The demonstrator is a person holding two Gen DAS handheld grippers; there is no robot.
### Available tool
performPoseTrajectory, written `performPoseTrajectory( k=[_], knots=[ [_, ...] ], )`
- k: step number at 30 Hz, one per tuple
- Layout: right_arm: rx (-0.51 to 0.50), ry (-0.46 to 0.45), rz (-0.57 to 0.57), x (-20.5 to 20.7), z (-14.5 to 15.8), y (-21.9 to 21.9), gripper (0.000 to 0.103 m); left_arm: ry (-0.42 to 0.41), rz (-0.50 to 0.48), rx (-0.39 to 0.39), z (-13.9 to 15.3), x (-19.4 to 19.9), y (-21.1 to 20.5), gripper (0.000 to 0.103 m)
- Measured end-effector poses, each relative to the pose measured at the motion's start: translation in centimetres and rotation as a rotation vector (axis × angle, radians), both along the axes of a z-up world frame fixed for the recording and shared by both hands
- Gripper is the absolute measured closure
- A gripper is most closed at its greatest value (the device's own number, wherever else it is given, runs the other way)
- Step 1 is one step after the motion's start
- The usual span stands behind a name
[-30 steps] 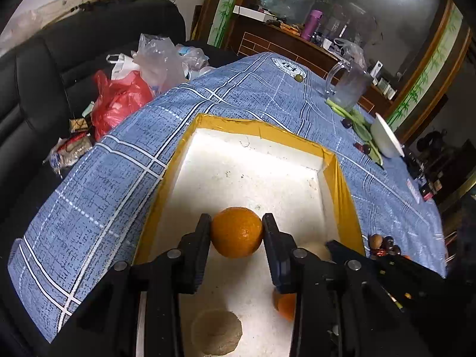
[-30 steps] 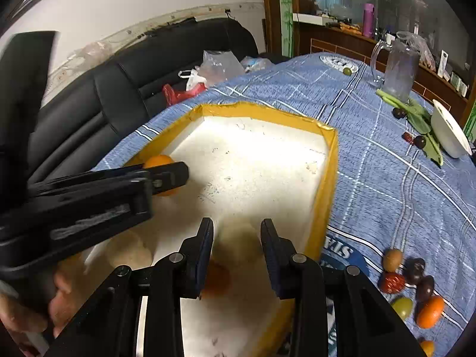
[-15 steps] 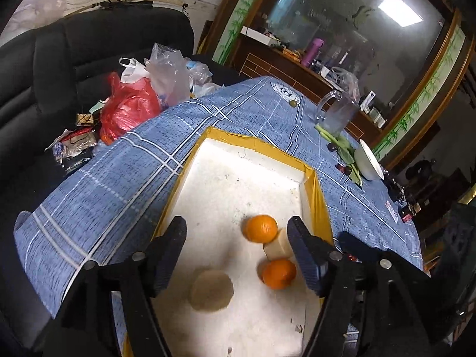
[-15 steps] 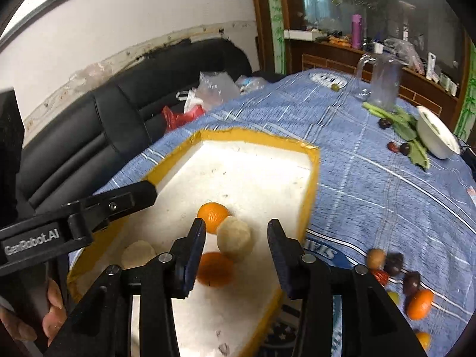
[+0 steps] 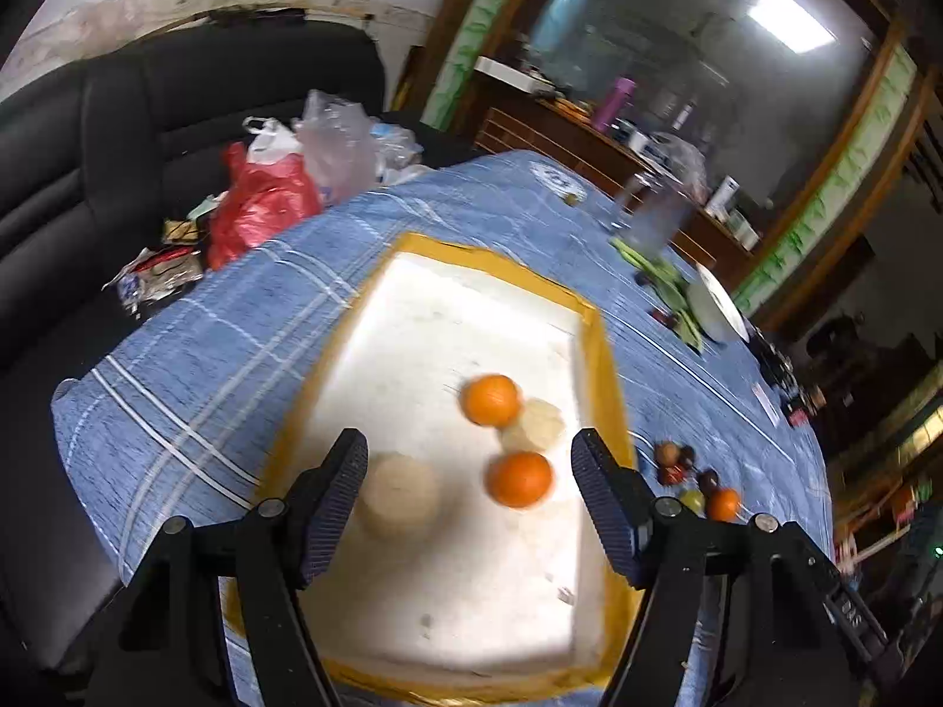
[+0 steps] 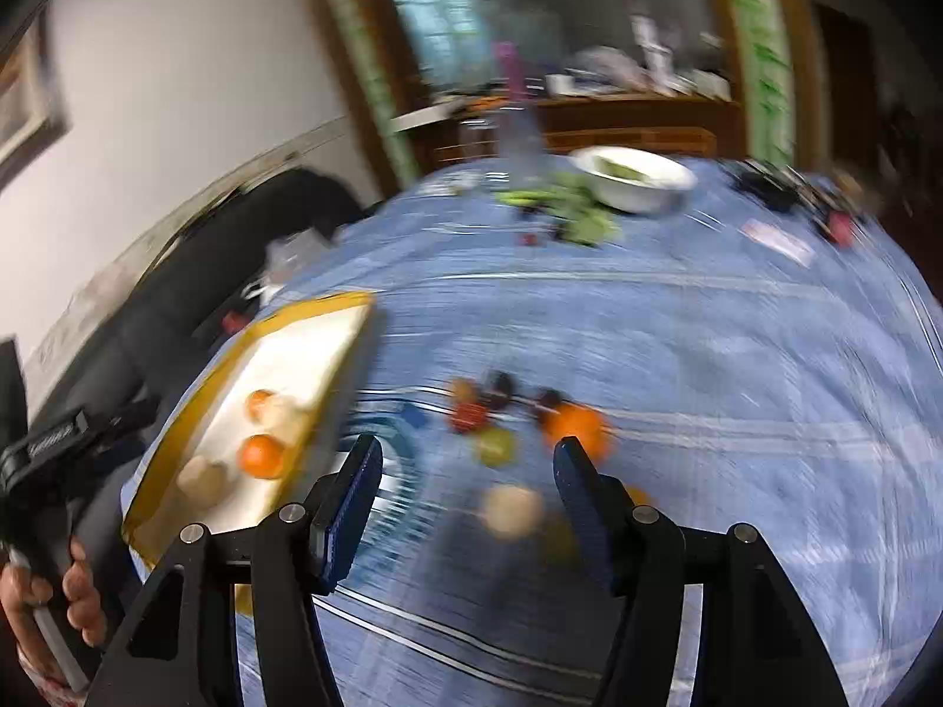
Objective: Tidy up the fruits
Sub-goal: 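Withdraw both tools from the tray toward the remaining fruit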
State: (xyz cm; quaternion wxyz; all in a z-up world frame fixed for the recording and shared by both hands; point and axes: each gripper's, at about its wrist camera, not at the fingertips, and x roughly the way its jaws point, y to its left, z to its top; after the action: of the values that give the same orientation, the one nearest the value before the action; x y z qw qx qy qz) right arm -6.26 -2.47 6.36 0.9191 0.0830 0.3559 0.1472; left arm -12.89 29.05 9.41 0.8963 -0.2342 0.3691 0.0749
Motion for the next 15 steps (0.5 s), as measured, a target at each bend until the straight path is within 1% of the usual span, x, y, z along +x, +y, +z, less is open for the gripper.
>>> performPoseTrajectory(
  k=[5, 7, 10, 15],
  knots=[
    [0.055, 0.037, -0.151, -1.4, -0.9, -6.5, 0.038, -0.009, -0.09, 0.051, 0.7, 0.2, -4.3, 0.031],
    [0.076, 0.05, -0.181, -1.8, -1.4, -8.3, 0.038, -0.001, -0.133, 0.06, 0.6, 0.5, -6.0, 0.031],
    [0.088, 0.065, -0.191, -2.3, -1.9, -9.5, 0.038, 0.007, -0.196, 0.083, 0.3, 0.9, -8.6, 0.031],
    [0.068, 0.079, -0.151, -2.3, -2.7, -8.9, 0.038, 0.009, -0.3, 0.141, -0.1, 1.1, -12.4, 0.031]
  ],
)
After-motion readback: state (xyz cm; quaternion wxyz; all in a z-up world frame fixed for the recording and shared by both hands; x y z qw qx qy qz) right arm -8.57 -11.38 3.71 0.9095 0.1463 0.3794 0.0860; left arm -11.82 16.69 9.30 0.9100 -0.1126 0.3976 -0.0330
